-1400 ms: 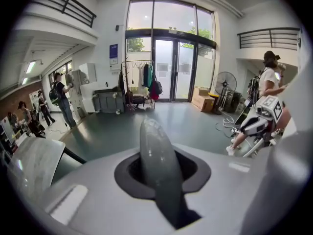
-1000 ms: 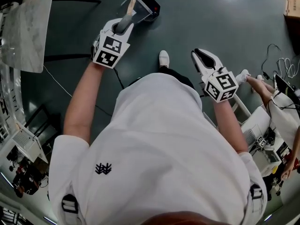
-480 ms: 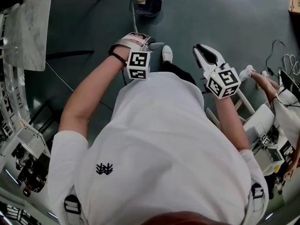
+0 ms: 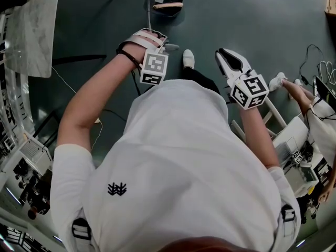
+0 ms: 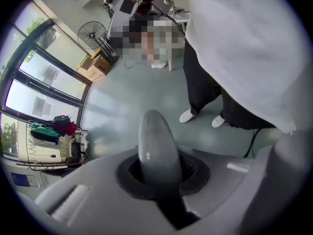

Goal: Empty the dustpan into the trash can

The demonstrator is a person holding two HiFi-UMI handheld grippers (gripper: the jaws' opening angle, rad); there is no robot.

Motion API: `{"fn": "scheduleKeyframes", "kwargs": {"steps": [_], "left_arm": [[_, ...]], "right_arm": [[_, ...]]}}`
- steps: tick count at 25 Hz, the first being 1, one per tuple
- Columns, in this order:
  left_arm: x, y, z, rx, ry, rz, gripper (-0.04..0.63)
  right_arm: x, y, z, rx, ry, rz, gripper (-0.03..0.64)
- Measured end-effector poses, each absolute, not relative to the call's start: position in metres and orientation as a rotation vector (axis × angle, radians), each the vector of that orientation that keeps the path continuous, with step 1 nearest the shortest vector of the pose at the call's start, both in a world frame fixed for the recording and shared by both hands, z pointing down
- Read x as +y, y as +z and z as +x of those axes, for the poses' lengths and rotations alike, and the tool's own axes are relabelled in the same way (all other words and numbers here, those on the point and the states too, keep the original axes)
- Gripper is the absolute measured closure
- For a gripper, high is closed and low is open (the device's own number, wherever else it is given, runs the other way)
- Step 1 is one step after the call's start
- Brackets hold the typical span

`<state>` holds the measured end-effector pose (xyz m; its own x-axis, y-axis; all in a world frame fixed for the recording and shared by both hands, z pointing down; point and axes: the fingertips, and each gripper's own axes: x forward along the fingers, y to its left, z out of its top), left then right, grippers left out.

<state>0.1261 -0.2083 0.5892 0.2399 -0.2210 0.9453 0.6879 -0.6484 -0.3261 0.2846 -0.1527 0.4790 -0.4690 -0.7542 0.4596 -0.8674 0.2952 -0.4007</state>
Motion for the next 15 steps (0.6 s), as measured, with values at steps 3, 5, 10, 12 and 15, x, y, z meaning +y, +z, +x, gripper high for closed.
{"fn": "scheduleKeyframes", "kwargs": {"steps": [3,5,10,12,15], "left_arm": [[-0.234,0.579,0.121,-0.386,-1.527,-1.649,0.507],[-0.257,0.571,0.117,-0.351,-1.536,-1.579,0.512],[-0.327,0.543,0.110,-0.244,-1.521,-1.307,0.532],[-0.350,0.533,0.110,-0.209,-1.514,-1.215,0.537],[-0.368,0.527,0.109,-0.226,-1.508,-1.114,0.538]], "right_arm": [[-0.155,0.478,0.284,-2.387,0.914,1.502,0.565],[-0.156,0.477,0.283,-2.393,0.911,1.496,0.565],[-0.159,0.475,0.285,-2.411,0.899,1.483,0.565],[-0.157,0.474,0.289,-2.416,0.896,1.483,0.565],[-0.156,0.474,0.293,-2.422,0.895,1.484,0.565]]}}
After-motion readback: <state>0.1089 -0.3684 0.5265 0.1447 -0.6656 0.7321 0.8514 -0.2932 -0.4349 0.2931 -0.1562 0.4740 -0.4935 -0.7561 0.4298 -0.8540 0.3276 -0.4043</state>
